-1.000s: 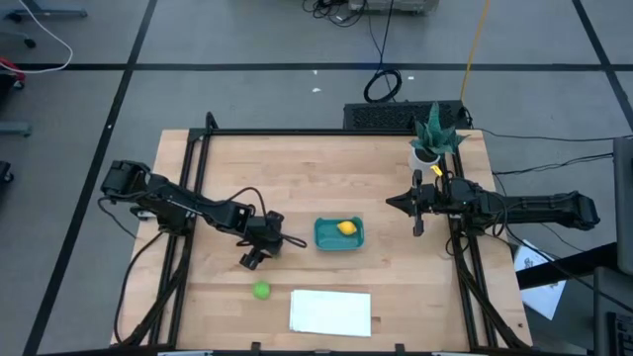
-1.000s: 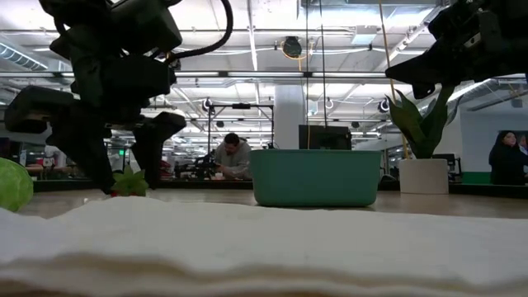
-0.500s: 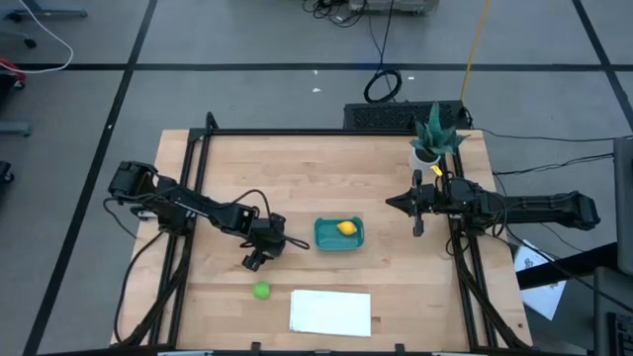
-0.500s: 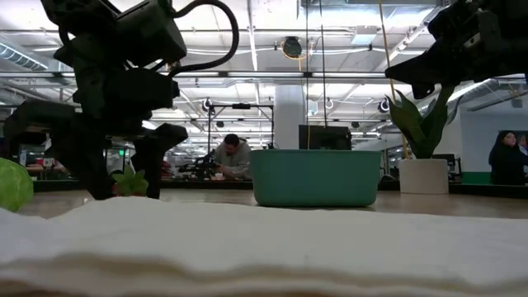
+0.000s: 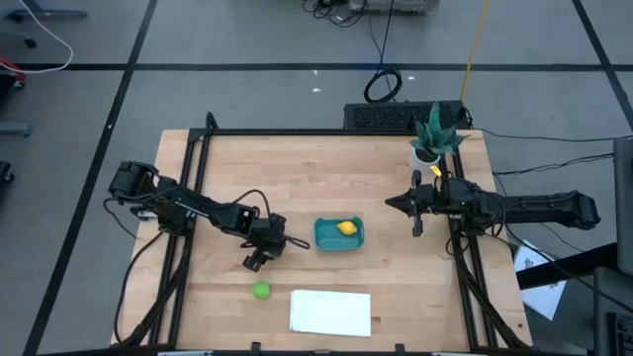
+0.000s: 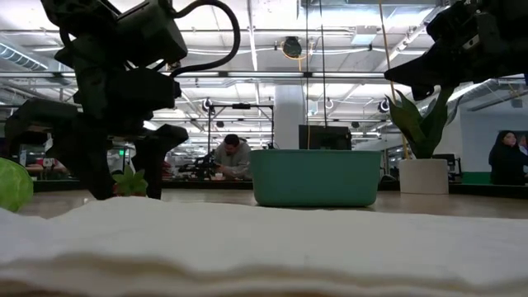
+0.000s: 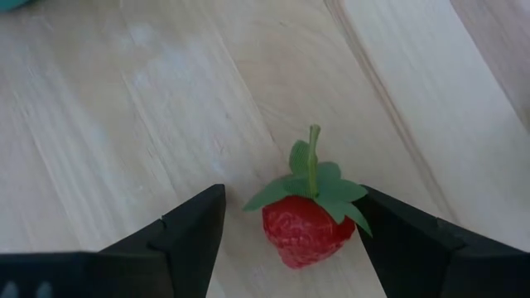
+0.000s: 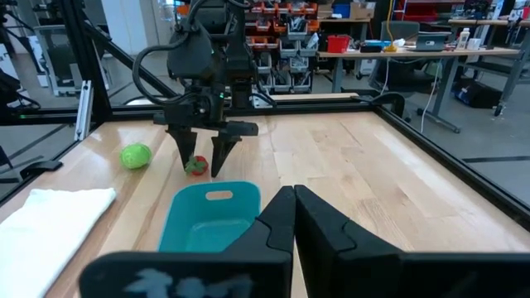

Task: Pick and placing Produce into tupperware
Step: Put the red strawberry into the blue bin

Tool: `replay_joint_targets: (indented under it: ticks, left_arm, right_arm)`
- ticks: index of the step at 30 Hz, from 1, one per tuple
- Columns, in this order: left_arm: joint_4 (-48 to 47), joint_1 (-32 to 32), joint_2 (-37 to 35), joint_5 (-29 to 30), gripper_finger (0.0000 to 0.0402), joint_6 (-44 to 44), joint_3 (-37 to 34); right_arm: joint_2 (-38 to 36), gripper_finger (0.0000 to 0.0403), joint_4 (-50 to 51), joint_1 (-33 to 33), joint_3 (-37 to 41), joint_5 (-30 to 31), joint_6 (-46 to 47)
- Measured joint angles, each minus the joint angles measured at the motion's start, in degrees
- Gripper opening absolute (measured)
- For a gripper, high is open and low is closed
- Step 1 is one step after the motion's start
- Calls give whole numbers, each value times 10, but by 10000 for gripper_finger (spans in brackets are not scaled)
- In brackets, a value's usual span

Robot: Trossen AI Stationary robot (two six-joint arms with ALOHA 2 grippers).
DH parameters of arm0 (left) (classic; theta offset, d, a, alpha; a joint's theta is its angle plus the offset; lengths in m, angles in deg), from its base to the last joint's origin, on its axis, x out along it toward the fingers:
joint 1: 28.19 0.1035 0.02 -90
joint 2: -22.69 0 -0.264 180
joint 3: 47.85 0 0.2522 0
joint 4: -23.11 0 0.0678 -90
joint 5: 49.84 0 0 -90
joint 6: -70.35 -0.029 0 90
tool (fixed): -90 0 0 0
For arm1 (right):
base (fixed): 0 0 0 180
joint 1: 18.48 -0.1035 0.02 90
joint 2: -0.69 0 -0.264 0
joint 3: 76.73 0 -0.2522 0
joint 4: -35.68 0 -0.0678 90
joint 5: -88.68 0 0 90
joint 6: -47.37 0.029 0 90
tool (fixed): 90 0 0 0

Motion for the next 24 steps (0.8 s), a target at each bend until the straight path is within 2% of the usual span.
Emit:
replay_joint_targets:
  ticks: [9,19,24]
  left_arm:
    - [0,0,0,-2,262,3,0]
    - [0,-1,1,-7,178,3,-1]
    - [0,-1,1,-6,152,5,-1]
  right_arm:
    - [0,0,0,0,0,0,0]
    - [0,0,0,0,0,0,0]
    - [0,0,0,0,0,0,0]
